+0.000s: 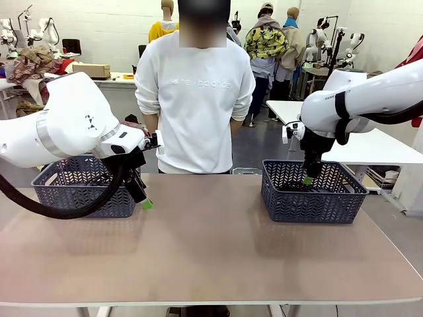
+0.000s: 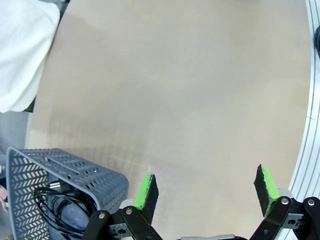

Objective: Organize the cables according to human instructions.
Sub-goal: Pick up a bundle of cables and place it in the basket indicated by the human.

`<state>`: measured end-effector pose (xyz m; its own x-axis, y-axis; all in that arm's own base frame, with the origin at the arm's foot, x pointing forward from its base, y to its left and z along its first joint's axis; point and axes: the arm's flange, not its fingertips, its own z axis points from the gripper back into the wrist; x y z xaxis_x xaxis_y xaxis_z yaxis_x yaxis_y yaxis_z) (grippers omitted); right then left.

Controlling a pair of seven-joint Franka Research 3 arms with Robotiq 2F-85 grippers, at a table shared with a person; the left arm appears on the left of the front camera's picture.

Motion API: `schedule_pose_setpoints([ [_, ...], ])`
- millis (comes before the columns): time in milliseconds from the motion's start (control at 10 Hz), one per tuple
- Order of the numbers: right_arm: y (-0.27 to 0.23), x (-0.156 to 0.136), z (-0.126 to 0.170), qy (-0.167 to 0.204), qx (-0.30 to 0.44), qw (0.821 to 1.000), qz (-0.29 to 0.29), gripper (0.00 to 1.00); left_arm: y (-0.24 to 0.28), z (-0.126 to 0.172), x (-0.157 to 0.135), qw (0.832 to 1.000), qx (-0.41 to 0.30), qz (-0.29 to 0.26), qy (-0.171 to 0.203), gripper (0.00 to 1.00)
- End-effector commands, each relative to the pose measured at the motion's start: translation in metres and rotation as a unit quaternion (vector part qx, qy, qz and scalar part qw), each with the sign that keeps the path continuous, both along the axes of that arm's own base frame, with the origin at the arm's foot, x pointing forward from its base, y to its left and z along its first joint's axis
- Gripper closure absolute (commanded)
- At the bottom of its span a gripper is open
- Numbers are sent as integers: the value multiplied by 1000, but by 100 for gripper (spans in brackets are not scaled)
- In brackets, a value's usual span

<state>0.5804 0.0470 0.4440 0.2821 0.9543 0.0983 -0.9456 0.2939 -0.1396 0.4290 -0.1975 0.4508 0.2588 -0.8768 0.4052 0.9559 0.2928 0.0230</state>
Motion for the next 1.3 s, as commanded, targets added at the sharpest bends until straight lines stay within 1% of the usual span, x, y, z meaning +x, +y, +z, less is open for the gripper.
schedule_pose_setpoints([
  [0,-3,3,3,8,7,1000,-7,0,2,0,0,1000,0,2,-1,0],
  [300,-1,8,3,17,0,1000,-6,0,2,0,0,1000,0,2,-1,0],
  [500,2,13,1,32,1,999,-28,0,2,0,0,1000,0,2,-1,0],
  [600,0,3,-2,15,0,1000,-1,0,2,0,0,1000,0,2,-1,0],
  [900,0,3,-2,15,0,1000,-1,0,2,0,0,1000,0,2,-1,0],
  [1000,1,5,-4,22,0,1000,-5,0,2,0,0,1000,0,2,-1,0],
  [1100,9,-4,5,7,27,999,-38,0,2,0,0,1000,0,2,-1,0],
  [1200,18,-18,15,-10,38,997,-67,0,2,0,0,1000,0,2,-1,0],
])
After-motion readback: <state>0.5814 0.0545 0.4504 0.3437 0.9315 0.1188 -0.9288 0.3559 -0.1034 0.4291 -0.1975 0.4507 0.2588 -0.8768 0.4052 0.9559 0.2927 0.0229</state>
